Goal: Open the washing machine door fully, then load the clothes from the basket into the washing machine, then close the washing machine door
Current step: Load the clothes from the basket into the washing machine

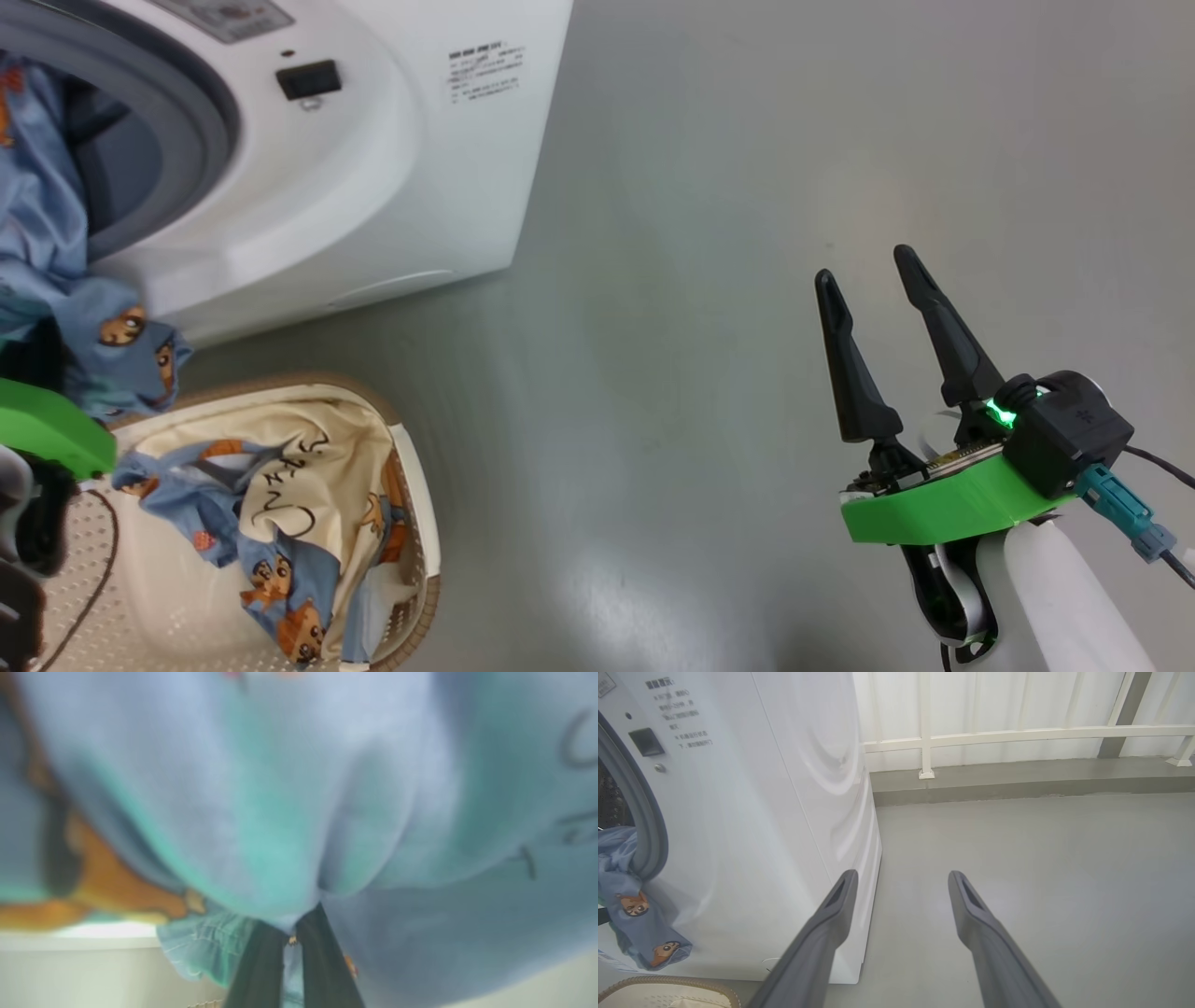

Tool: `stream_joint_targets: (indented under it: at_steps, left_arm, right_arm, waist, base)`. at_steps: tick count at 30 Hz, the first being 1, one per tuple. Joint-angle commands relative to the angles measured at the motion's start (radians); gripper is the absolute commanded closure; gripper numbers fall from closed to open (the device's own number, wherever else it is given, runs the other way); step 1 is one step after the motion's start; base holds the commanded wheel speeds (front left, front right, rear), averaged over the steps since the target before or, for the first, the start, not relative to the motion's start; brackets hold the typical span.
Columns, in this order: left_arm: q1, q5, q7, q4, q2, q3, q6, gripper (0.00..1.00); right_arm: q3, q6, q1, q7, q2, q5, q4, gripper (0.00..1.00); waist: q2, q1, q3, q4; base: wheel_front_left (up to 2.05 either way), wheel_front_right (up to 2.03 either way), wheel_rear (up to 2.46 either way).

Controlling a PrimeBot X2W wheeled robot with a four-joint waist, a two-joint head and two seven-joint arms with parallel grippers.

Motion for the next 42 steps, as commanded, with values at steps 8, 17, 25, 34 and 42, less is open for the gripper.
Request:
stream_joint_targets:
  at_steps: [8, 17, 25, 34, 42]
  left_arm:
    - [0.093, 0.043, -0.014, -0.179, 0.060, 0.090, -0.002, 1.00]
    - [0.192, 0.168, -0.014, -0.386, 0.050, 0.261, -0.002, 1.00]
    - [0.069, 0.200, -0.013, -0.380, 0.062, 0.272, -0.002, 1.00]
    - [-0.199, 0.182, 0.023, -0.212, 0.123, 0.187, -0.002, 1.00]
    - [-0.400, 0.223, -0.009, -0.161, 0.201, 0.149, -0.002, 1.00]
  right_arm:
    - [0.021, 0.008, -0.002, -0.008, -0.001, 0.024, 0.020, 0.00]
    - [0.029, 0.008, 0.013, -0.008, -0.001, 0.042, 0.056, 0.00]
    - [0.048, 0.008, -0.003, -0.008, -0.001, 0.043, 0.053, 0.00]
    - [0.043, 0.008, 0.007, -0.008, -0.001, 0.053, -0.001, 0.00]
    - [0.042, 0.008, 0.023, -0.008, -0.001, 0.071, -0.062, 0.00]
  waist:
    - [-0.0001, 0.0000, -0.088, 0.043]
    - [-0.0001, 0.0000, -0.145, 0.082]
    - [-0.0001, 0.0000, -0.106, 0.067]
    - [-0.0001, 0.0000, 0.013, -0.017]
    - [-0.0001, 0.0000, 0.102, -0.071]
  base:
    - [0.00, 0.00, 0.00]
    - [0.00, 0.00, 0.00]
    - [0.00, 0.00, 0.00]
    - [0.00, 0.00, 0.00]
    - [0.00, 0.00, 0.00]
